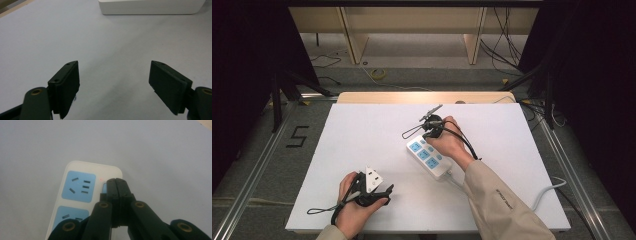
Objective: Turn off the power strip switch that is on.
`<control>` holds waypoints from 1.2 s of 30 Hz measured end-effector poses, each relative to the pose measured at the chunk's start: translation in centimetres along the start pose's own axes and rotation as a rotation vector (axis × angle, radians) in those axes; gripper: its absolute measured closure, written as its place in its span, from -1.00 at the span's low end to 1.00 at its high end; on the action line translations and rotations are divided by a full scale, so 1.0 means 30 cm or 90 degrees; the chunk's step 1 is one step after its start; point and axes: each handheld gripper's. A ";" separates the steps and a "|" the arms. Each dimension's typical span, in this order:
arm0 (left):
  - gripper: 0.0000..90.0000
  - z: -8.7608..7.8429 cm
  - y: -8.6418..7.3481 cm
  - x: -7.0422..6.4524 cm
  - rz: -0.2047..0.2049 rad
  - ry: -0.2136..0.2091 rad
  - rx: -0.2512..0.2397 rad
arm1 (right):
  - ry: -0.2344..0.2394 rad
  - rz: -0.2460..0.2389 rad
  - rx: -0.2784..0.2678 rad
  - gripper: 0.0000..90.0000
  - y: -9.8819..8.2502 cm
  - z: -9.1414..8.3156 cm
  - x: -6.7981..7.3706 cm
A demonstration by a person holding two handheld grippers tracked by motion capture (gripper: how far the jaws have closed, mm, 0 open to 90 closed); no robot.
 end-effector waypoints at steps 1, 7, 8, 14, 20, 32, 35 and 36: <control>-0.46 0.000 0.000 0.000 0.000 0.000 0.000 | 0.000 0.006 0.002 1.00 0.004 0.003 0.006; -0.46 -0.001 -0.001 0.001 -0.001 0.000 -0.002 | 0.000 0.002 0.005 1.00 0.013 0.012 0.009; -0.46 -0.001 -0.001 0.001 -0.001 0.000 -0.002 | 0.000 0.002 0.005 1.00 0.013 0.012 0.009; -0.46 0.000 -0.001 0.000 0.000 -0.001 -0.001 | -0.002 0.000 0.010 1.00 0.021 0.016 0.013; -0.46 0.000 0.000 -0.001 0.001 -0.001 -0.001 | 0.001 -0.001 0.012 1.00 0.022 0.025 0.013; -0.46 0.001 0.001 -0.003 0.002 -0.005 -0.001 | 0.002 -0.001 0.018 1.00 0.034 0.040 0.028; -0.46 0.001 0.000 -0.002 0.001 -0.004 -0.002 | 0.001 -0.004 0.020 1.00 0.038 0.041 0.029; -0.46 0.001 0.000 -0.001 0.001 -0.004 -0.001 | 0.001 -0.003 0.022 1.00 0.040 0.041 0.031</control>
Point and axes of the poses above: each handheld gripper's, and its own axes: z roughly forward along the jaws, y roughly out of its top, x roughly to its left
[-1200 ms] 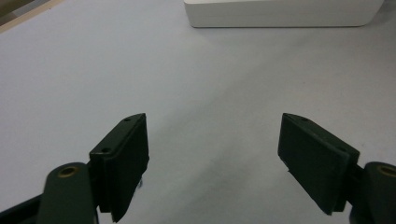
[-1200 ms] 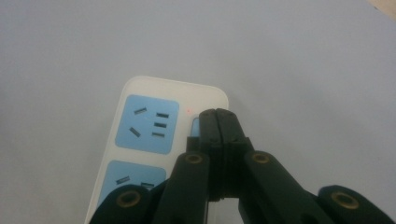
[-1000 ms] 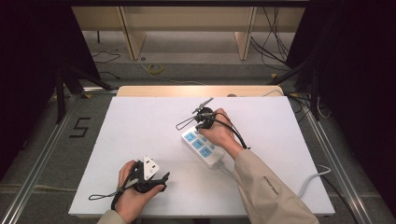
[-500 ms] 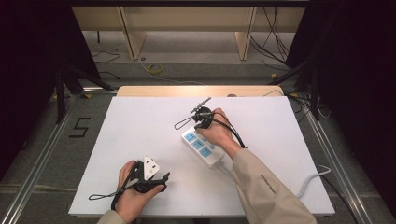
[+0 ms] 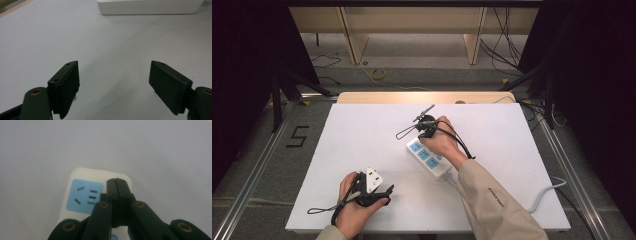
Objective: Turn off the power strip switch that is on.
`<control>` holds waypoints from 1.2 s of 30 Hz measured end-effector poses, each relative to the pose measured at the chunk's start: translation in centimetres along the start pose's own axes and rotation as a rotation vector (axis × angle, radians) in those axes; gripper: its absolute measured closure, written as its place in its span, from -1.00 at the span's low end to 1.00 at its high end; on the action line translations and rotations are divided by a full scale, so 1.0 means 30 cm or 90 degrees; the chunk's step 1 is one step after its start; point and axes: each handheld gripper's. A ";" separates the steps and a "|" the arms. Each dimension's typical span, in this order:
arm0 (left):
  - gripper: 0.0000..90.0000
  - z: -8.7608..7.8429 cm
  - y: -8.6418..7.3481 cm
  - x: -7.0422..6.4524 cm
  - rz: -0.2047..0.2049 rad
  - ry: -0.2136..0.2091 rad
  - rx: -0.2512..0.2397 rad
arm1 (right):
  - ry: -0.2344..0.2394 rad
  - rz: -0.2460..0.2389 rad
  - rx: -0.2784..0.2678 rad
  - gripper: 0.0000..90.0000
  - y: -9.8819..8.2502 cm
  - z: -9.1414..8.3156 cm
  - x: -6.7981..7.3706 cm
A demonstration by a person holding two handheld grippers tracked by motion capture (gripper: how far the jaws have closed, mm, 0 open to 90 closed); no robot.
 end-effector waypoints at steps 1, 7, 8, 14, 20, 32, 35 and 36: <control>-0.46 0.000 0.000 0.000 0.000 0.001 0.000 | 0.001 0.003 0.000 1.00 0.001 0.000 0.001; -0.46 -0.001 -0.001 0.001 -0.002 0.001 -0.001 | -0.002 0.001 0.005 1.00 0.003 0.010 0.004; -0.46 -0.001 -0.001 0.001 -0.002 0.001 -0.001 | -0.002 -0.002 0.008 1.00 0.003 0.010 0.004; -0.46 -0.001 -0.002 0.001 -0.002 0.001 -0.001 | -0.007 0.002 0.009 1.00 0.000 0.014 -0.001; -0.46 -0.001 -0.001 0.000 -0.002 0.001 -0.001 | -0.005 0.002 0.013 1.00 0.000 0.012 -0.003; -0.46 -0.003 -0.001 0.000 -0.002 0.003 -0.004 | 0.000 0.017 0.012 1.00 -0.004 0.012 -0.006; -0.46 -0.004 -0.001 0.001 -0.002 0.002 -0.002 | -0.001 0.016 0.009 1.00 -0.006 0.011 -0.005; -0.46 -0.004 -0.002 0.001 -0.002 0.003 -0.001 | -0.001 0.018 0.008 1.00 -0.007 0.012 -0.005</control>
Point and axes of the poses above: each handheld gripper's, and its own axes: z roughly forward along the jaws, y roughly out of its top, x roughly to its left
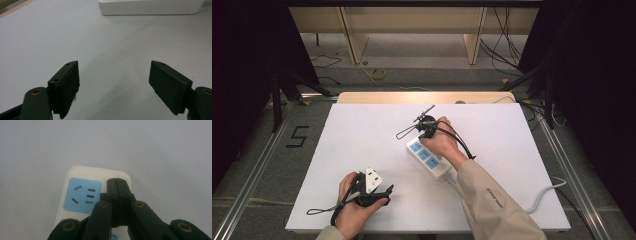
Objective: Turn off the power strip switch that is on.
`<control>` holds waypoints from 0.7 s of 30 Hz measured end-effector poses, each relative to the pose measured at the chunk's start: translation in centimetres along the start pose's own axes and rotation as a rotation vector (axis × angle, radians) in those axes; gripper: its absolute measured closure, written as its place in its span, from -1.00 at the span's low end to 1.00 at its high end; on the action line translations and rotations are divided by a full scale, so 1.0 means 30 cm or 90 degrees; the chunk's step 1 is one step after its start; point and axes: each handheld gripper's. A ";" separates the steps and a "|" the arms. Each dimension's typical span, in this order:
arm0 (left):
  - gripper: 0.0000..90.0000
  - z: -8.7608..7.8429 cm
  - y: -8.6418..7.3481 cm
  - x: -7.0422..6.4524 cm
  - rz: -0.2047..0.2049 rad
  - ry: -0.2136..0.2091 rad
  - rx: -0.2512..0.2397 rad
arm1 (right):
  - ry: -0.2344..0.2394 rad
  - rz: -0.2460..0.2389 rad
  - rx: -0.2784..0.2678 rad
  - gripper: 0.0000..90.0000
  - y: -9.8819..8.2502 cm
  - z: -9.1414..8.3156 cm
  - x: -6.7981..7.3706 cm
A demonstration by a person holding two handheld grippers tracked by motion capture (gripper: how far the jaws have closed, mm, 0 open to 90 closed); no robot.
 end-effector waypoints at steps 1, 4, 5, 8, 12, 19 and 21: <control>-0.46 0.000 0.000 0.000 0.000 0.000 0.000 | 0.001 0.000 0.000 1.00 0.000 0.000 0.000; -0.46 0.000 0.000 0.000 0.001 0.000 0.000 | -0.001 0.001 0.000 1.00 0.000 0.000 0.001; -0.46 0.001 0.001 -0.001 -0.001 0.000 -0.001 | -0.001 0.001 0.001 1.00 0.001 0.001 0.001; -0.46 0.001 0.001 -0.002 -0.001 0.000 -0.001 | -0.002 0.003 0.000 1.00 0.001 0.001 0.000; -0.46 0.001 0.001 -0.002 -0.001 0.000 -0.001 | -0.003 0.003 0.000 1.00 0.000 0.000 0.002; -0.46 0.001 0.001 -0.002 -0.001 0.000 -0.001 | -0.007 0.002 0.000 1.00 0.001 0.001 0.006; -0.46 0.001 0.000 -0.002 -0.001 0.000 -0.001 | -0.007 0.003 0.000 1.00 0.001 0.002 0.007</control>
Point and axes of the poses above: each handheld gripper's, and its own axes: z roughly forward along the jaws, y roughly out of its top, x roughly to its left
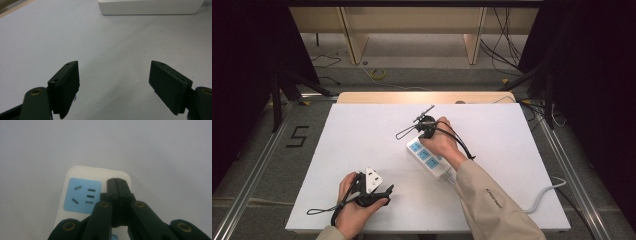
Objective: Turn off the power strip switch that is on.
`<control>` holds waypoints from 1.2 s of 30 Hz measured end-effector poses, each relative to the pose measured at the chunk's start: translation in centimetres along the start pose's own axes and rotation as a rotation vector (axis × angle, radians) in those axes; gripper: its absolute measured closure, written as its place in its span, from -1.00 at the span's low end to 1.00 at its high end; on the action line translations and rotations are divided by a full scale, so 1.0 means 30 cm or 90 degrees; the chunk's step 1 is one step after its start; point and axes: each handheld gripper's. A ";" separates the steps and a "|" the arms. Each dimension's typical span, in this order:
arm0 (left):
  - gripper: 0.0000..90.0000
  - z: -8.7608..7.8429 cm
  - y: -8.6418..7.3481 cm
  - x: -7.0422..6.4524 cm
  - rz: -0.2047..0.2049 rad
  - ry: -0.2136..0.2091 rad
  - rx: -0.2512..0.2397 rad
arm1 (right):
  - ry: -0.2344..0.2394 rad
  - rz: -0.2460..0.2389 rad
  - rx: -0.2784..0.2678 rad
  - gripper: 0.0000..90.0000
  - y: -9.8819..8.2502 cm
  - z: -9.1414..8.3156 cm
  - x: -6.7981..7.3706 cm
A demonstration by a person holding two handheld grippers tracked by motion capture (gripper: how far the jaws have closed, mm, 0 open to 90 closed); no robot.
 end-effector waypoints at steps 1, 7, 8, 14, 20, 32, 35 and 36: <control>-0.46 0.000 0.000 0.000 0.000 0.000 0.000 | -0.003 -0.001 -0.001 1.00 0.000 0.001 0.001; -0.46 0.000 0.000 -0.001 0.001 0.001 -0.001 | -0.007 -0.001 0.005 1.00 0.002 -0.001 0.003; -0.46 0.001 0.001 -0.001 0.003 0.001 -0.001 | -0.007 -0.003 0.008 1.00 0.003 -0.002 0.004; -0.46 0.000 0.001 -0.001 0.002 0.001 -0.001 | -0.006 0.001 0.007 1.00 0.002 -0.001 0.003; -0.46 0.000 0.001 -0.003 0.002 0.001 -0.002 | -0.007 -0.001 0.006 1.00 0.001 0.003 0.006; -0.46 -0.001 0.000 -0.001 0.004 0.001 0.001 | -0.009 -0.001 0.006 1.00 -0.001 0.000 0.005; -0.46 -0.001 0.000 0.000 0.003 0.000 0.001 | -0.009 -0.003 -0.002 1.00 -0.003 0.002 0.006; -0.46 -0.001 -0.001 0.000 0.004 0.000 0.001 | -0.011 -0.006 0.000 1.00 -0.003 0.001 0.007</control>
Point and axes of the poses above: each handheld gripper's, and its own axes: z roughly forward along the jaws, y roughly out of its top, x roughly to its left
